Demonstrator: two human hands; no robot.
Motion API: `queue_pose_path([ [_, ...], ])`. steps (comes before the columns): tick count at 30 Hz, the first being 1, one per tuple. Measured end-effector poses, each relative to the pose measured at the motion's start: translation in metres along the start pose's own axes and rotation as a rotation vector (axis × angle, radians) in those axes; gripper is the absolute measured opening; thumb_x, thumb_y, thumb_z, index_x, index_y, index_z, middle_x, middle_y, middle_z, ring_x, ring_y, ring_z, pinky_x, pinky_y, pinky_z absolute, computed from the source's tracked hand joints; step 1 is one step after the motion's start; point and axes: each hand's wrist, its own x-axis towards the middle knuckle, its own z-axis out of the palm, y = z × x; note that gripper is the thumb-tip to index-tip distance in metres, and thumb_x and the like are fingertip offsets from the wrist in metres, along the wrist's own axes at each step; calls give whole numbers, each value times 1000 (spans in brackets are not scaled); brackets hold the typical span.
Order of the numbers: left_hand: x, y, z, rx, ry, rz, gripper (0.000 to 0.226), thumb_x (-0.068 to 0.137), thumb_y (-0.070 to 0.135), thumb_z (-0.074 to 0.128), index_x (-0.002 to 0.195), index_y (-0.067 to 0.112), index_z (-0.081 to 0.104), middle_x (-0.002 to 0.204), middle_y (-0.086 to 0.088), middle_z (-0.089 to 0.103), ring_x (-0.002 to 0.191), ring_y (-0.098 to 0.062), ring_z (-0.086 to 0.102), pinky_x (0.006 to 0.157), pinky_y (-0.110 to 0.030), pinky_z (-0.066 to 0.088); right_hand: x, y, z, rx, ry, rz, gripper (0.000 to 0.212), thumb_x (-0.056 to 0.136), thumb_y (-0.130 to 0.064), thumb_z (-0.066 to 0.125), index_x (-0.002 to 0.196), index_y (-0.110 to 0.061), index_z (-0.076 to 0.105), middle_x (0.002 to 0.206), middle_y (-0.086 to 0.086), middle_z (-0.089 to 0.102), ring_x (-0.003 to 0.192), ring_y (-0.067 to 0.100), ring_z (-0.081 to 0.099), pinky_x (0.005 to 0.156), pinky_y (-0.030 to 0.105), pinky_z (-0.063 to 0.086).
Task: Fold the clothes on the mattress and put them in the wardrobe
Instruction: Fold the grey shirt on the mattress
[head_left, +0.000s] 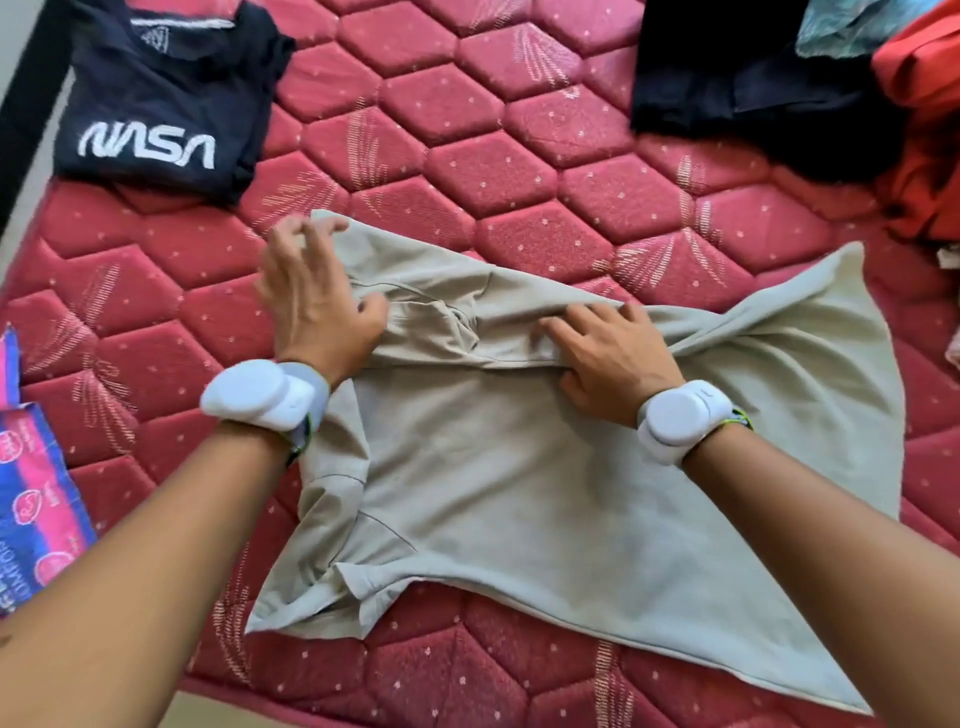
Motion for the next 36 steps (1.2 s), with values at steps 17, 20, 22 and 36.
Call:
queue_pose_path([
  [17, -52, 170, 93, -24, -371, 788, 23, 63, 10, 43, 83, 14, 55, 80, -10, 53, 66, -33, 53, 55, -38, 41, -133, 146, -15, -372, 351, 535, 12, 81, -8, 50, 75, -17, 50, 65, 7, 50, 61, 30, 53, 75, 42, 26],
  [20, -62, 157, 94, 76, -370, 809, 21, 64, 14, 39, 79, 18, 53, 77, -7, 51, 65, -30, 53, 57, -38, 36, -169, 120, 15, -270, 216, 508, 12, 72, -7, 61, 74, -15, 53, 69, 9, 52, 63, 31, 53, 71, 43, 26],
  [22, -68, 157, 96, 139, -358, 772, 19, 66, 15, 47, 83, 17, 55, 80, -8, 52, 69, -31, 54, 60, -38, 37, -186, 115, 23, -142, 83, 670, 20, 63, -8, 65, 79, -13, 54, 80, 14, 52, 70, 33, 53, 69, 43, 27],
  [36, -99, 251, 131, 198, -291, 790, 50, 63, 32, 67, 110, 18, 58, 96, -7, 57, 76, -28, 57, 62, -34, 39, -184, 184, 53, 1549, 354, 1539, 94, 39, -98, 54, 111, -37, 53, 117, -1, 63, 104, 25, 63, 95, 46, 49],
])
